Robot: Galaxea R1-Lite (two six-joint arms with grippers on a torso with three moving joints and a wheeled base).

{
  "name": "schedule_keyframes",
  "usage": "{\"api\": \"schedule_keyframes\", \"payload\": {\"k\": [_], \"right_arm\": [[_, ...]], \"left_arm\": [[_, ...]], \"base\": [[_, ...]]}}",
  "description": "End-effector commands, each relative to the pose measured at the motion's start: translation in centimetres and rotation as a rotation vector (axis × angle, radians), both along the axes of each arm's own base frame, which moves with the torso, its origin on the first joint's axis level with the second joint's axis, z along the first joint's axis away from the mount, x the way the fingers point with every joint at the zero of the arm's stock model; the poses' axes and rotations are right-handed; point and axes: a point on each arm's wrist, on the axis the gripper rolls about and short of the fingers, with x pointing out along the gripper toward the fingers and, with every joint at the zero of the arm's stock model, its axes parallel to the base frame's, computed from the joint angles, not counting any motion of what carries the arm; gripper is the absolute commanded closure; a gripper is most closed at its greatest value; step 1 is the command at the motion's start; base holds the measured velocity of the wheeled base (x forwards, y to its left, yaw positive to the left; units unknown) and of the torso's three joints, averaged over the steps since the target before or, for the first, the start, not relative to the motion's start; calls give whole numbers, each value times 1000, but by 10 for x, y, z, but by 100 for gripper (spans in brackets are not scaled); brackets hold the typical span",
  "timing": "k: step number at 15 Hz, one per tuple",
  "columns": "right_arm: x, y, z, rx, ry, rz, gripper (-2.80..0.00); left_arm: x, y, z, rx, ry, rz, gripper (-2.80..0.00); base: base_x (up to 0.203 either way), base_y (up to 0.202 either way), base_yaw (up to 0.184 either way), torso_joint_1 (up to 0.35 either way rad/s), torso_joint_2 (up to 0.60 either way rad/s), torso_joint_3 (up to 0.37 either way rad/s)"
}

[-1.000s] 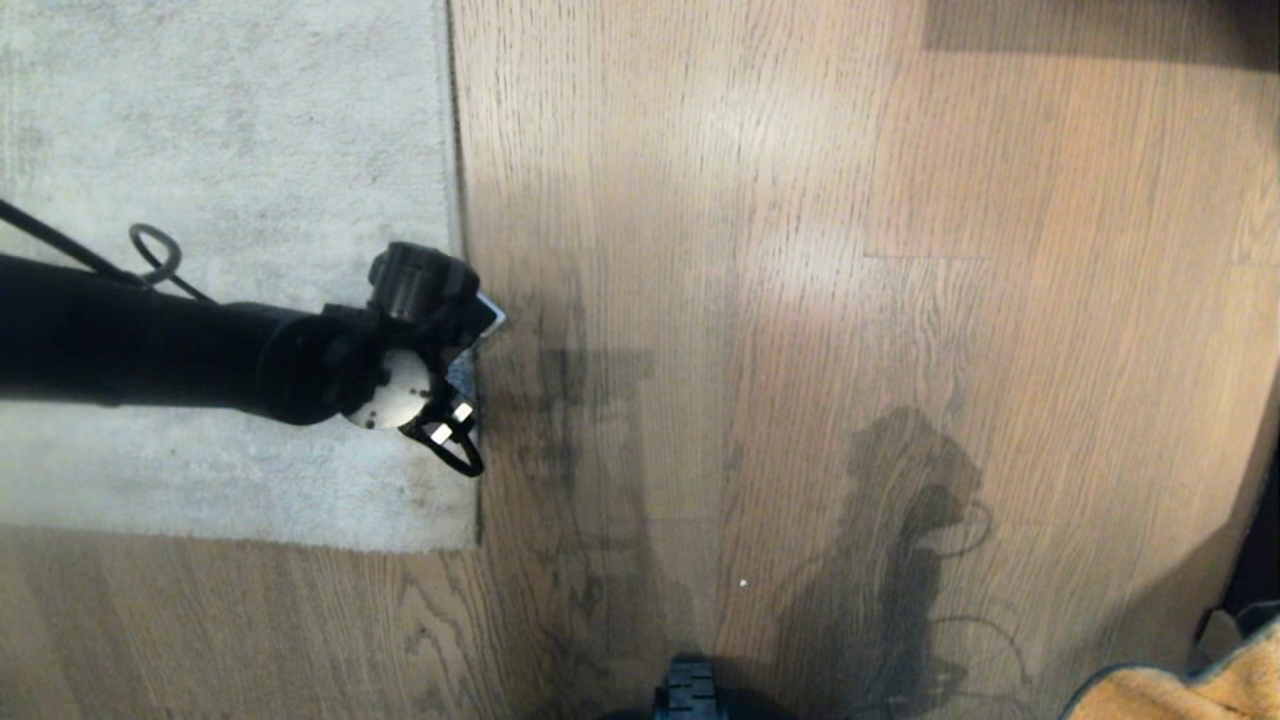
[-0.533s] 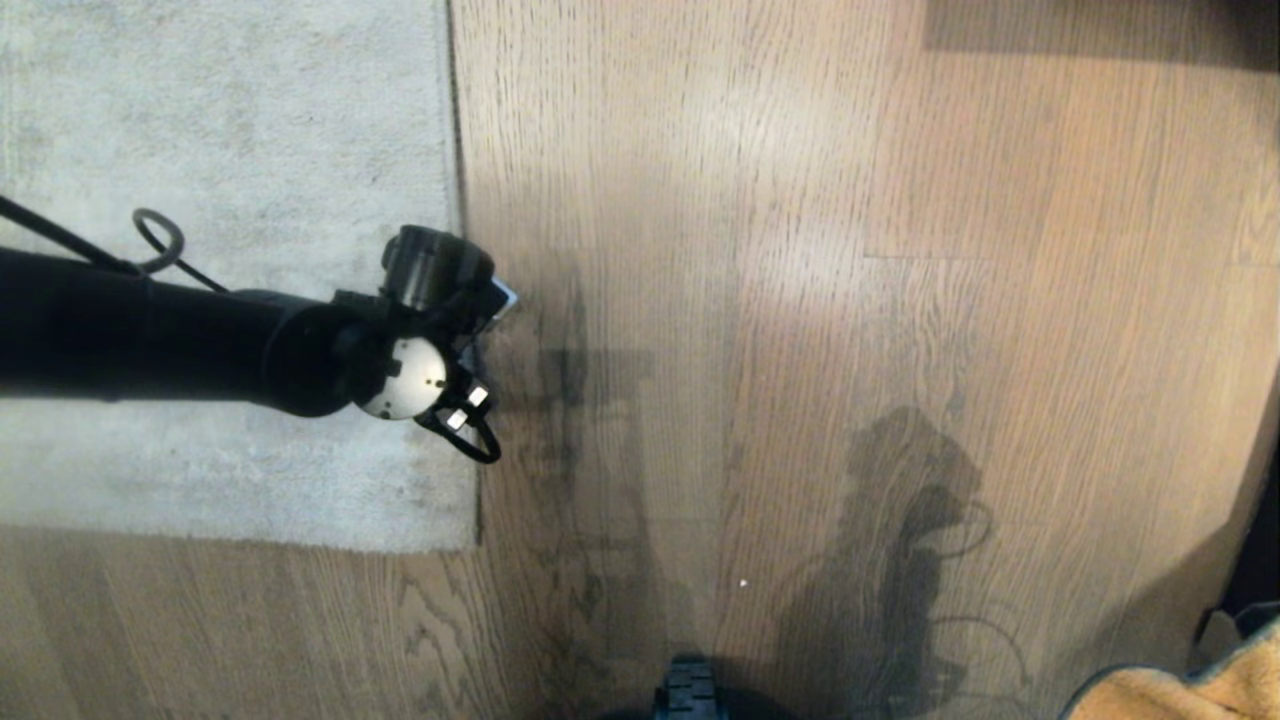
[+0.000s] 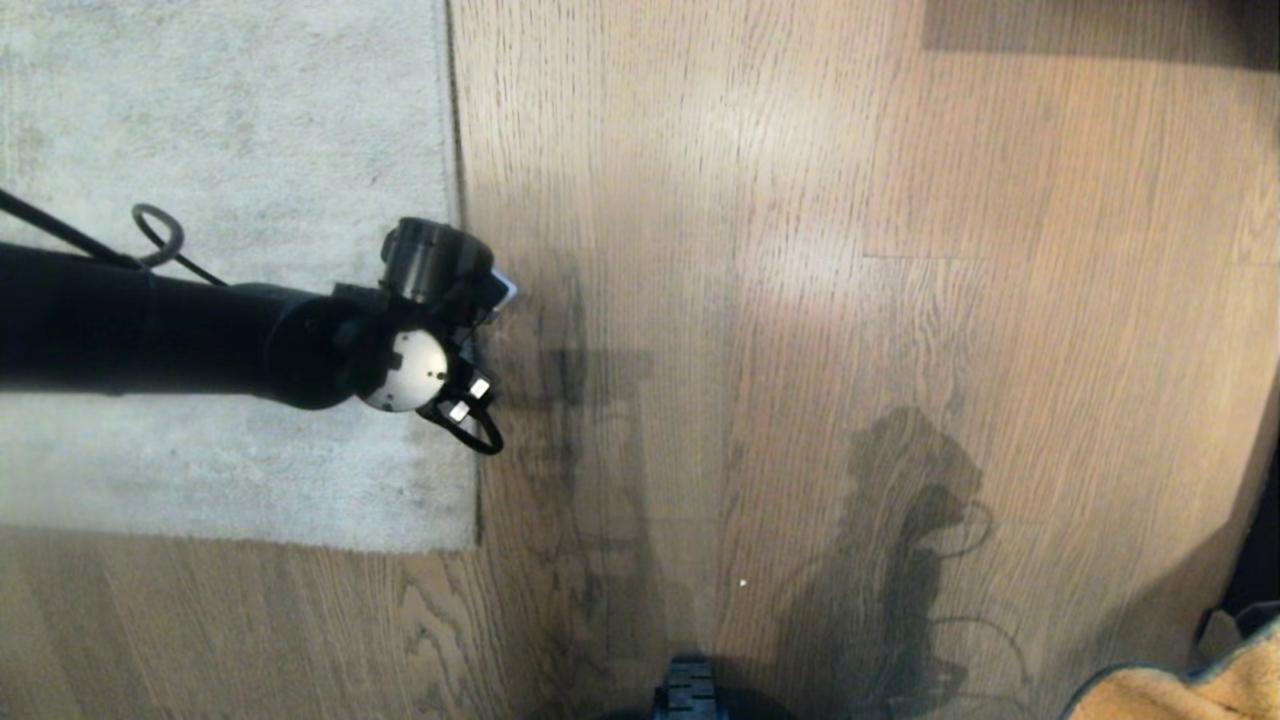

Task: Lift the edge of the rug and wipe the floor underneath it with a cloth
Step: Lift up the carpet

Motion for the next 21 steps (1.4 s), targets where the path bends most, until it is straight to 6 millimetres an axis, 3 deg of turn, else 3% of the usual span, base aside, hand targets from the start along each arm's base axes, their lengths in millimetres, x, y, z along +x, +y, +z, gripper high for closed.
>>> {"api": "schedule_keyframes", "payload": {"k": [1,10,21], "right_arm": [[0,0,0,-1,1,1,0],[0,0,0,-2,1,1,0],[0,0,0,-1,1,1,0]], "left_arm": [[2,3,-3,11,9,12,-280],[4,20,1,97,38,3,-280],[-1,41,22,173,24,-1,-280]], "base": [[0,0,0,0,0,0],[0,0,0,0,0,0],[0,0,0,0,0,0]]}}
